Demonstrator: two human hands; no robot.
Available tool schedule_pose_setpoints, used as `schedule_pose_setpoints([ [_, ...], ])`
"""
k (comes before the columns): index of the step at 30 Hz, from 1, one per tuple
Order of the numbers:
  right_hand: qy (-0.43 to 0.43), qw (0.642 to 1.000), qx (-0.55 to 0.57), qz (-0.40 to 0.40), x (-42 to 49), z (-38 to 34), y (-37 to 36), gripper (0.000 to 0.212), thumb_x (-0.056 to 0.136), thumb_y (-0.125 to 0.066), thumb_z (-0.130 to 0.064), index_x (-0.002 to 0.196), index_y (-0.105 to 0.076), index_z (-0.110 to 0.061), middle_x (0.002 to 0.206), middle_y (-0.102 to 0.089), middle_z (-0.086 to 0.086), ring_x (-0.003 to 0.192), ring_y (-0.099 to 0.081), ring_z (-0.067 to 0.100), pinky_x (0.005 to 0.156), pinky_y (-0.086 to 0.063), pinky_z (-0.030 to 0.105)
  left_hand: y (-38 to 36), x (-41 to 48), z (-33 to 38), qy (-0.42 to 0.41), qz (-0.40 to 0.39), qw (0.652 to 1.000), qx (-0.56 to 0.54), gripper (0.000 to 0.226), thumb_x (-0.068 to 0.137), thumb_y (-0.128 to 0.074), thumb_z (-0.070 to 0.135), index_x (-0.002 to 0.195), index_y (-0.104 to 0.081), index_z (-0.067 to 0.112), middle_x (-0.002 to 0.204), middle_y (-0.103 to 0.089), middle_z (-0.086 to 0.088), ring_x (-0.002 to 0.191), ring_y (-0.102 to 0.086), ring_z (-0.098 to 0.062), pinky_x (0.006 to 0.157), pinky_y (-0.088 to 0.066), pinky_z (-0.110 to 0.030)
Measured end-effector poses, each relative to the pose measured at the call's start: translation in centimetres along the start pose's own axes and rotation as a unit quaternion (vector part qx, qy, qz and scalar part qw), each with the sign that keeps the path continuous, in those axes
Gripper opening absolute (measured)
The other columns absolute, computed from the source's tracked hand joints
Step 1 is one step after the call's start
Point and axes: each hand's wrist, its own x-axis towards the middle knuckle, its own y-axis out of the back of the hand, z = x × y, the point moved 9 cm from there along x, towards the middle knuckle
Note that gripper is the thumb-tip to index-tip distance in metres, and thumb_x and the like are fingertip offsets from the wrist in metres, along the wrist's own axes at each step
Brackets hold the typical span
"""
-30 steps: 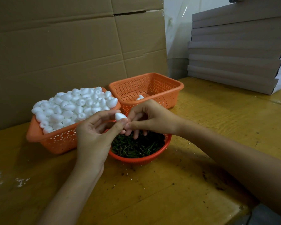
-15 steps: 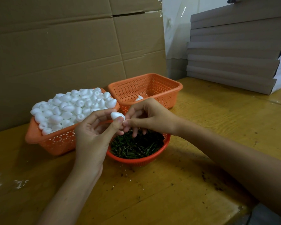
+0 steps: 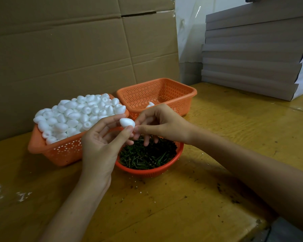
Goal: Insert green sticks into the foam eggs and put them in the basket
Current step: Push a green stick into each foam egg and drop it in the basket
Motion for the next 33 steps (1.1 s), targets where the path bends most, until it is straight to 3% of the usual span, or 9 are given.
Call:
schedule_pose_setpoints([
  [13, -0.001, 1.000, -0.006, -0.003, 0.02, 0.02, -0.06, 0.017, 0.104, -0.063, -0.012, 0.109, -0.070, 0.002, 0.092, -0.080, 0.009, 0.071, -0.076, 0.031, 0.053, -0.053, 0.031, 0.06, 0.12, -0.25, 0.006, -0.001, 1.000, -0.001, 0.032, 0.084, -0.082, 0.007, 0.115, -0.077, 0.015, 0.108, -0.080, -0.009, 0.084, -0.078, -0.021, 0.068, -0.062, -0.024],
  [25, 0.002, 1.000, 0.007, -0.008, 0.03, -0.12, -0.12, 0.020, 0.106, -0.058, -0.012, 0.110, -0.069, 0.004, 0.095, -0.080, 0.011, 0.071, -0.076, 0.030, 0.052, -0.053, 0.028, -0.01, -0.06, 0.00, 0.002, -0.003, 1.000, -0.008, 0.040, 0.079, -0.084, 0.019, 0.118, -0.075, 0.019, 0.116, -0.079, -0.007, 0.087, -0.079, -0.024, 0.067, -0.061, -0.024],
  [33, -0.003, 1.000, -0.003, -0.019, 0.12, 0.07, -0.29, 0.020, 0.107, -0.059, -0.013, 0.110, -0.068, 0.004, 0.097, -0.080, 0.011, 0.073, -0.077, 0.033, 0.054, -0.054, 0.030, 0.09, 0.13, -0.21, 0.011, 0.002, 1.000, -0.007, 0.039, 0.079, -0.083, 0.019, 0.117, -0.075, 0.015, 0.110, -0.079, -0.010, 0.083, -0.078, -0.021, 0.066, -0.061, -0.024],
])
